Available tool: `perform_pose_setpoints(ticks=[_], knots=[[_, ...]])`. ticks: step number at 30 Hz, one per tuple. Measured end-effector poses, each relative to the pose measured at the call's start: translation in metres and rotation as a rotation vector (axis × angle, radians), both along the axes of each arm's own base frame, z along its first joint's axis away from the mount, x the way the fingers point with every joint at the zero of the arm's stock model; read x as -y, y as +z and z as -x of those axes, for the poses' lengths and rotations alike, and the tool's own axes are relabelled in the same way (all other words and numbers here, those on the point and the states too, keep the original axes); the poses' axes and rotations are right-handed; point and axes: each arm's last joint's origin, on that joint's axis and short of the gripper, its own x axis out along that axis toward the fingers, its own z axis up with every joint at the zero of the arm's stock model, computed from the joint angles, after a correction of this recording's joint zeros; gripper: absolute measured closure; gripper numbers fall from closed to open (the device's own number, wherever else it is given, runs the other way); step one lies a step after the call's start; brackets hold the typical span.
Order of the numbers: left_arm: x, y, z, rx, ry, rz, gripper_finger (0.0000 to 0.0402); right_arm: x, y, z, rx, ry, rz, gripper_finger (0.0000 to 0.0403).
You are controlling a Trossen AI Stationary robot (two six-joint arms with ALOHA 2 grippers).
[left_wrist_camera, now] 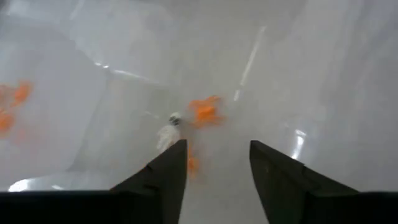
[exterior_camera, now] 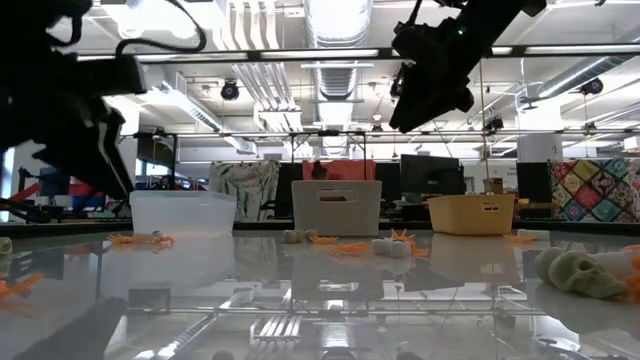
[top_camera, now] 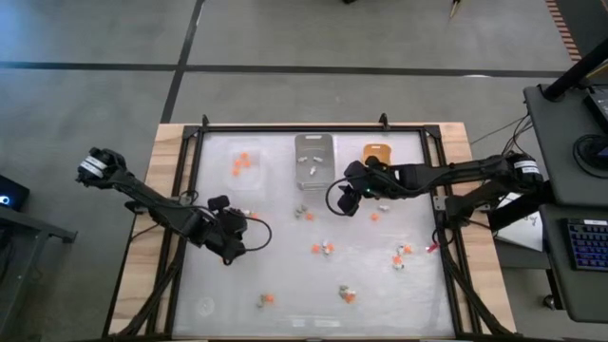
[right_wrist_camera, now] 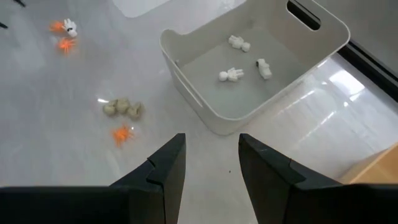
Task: Sort Halloween decoration
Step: Put the orange spider toy into the transparent white bin
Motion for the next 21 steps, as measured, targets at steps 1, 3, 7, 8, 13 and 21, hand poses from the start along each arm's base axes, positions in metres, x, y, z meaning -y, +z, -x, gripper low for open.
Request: perform_pose_setpoints(ticks=[1, 3, 7, 8, 13, 21], knots=[[-0.001, -0.003, 0.002, -0.004, 0.003, -0.002, 0.0230, 0.000, -0.001, 0.000, 0.005, 0.000, 0.000, 0.0264], [-0.003, -0.011, 0.005, 0.001, 0.004, 0.001, 0.0219, 0.000, -0.005, 0.000, 0.014, -0.001, 0.000, 0.0264], [-0.006, -0.025, 0.010, 0.026, 0.014, 0.010, 0.0215, 0.000, -0.011, 0.001, 0.020, -0.003, -0.001, 0.0264], [-0.007, -0.029, 0.012, 0.029, 0.020, 0.009, 0.0216, 0.000, -0.012, 0.001, 0.019, -0.004, -0.002, 0.0264], [-0.014, -0.042, 0.021, 0.033, 0.065, -0.028, 0.0226, 0.000, -0.014, 0.002, 0.011, -0.011, 0.005, 0.0264], [-0.018, -0.058, 0.027, 0.113, 0.081, -0.019, 0.0236, 0.001, -0.013, 0.001, 0.034, -0.014, 0.012, 0.0264]])
